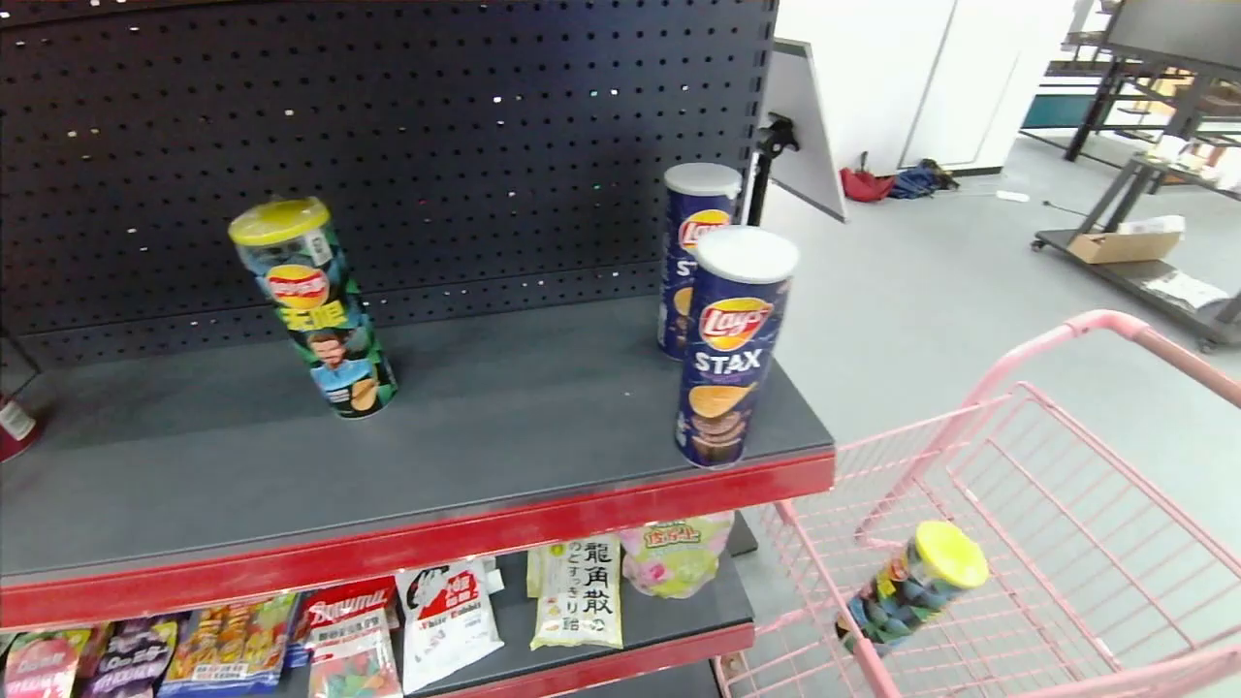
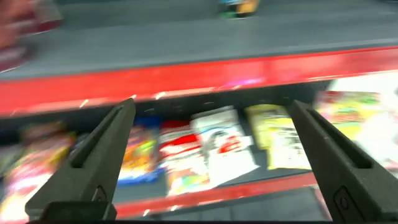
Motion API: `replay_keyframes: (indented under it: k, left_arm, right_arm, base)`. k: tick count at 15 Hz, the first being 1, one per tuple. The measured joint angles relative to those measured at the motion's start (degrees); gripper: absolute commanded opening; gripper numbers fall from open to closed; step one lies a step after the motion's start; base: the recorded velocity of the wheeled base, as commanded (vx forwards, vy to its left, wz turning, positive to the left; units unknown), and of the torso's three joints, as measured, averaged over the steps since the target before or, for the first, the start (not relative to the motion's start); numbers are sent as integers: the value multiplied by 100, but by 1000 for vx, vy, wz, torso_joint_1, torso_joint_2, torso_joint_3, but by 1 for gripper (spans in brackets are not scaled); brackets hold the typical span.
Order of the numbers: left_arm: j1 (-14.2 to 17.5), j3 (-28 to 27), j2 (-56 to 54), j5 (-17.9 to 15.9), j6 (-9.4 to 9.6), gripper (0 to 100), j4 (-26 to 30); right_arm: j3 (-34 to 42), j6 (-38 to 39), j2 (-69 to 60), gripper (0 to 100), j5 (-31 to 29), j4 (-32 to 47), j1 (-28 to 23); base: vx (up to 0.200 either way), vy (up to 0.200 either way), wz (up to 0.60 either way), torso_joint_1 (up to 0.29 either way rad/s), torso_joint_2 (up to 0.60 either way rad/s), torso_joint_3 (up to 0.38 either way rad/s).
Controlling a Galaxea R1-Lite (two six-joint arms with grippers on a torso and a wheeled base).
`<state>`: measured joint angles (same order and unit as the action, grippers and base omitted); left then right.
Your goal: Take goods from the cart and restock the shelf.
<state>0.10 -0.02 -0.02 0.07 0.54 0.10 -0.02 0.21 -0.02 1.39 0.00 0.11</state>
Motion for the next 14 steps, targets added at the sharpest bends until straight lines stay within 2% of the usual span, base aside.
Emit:
replay_keyframes:
  k: [2, 10, 14]
  left_arm:
    - [0, 0, 0, 0, 0, 100, 0]
    - [0, 0, 0, 0, 0, 100, -2]
    - [0, 2, 0, 0, 0, 100, -2]
  right_arm:
    - [0, -2, 0, 100, -2, 0, 0]
    - [2, 4, 0, 100, -24, 0, 2]
    - [2, 6, 0, 100, -27, 0, 2]
  base:
    - [0, 0, -600, 2, 10, 5]
    - [0, 0, 0, 0, 0, 0]
    - [0, 0, 0, -128, 320, 188]
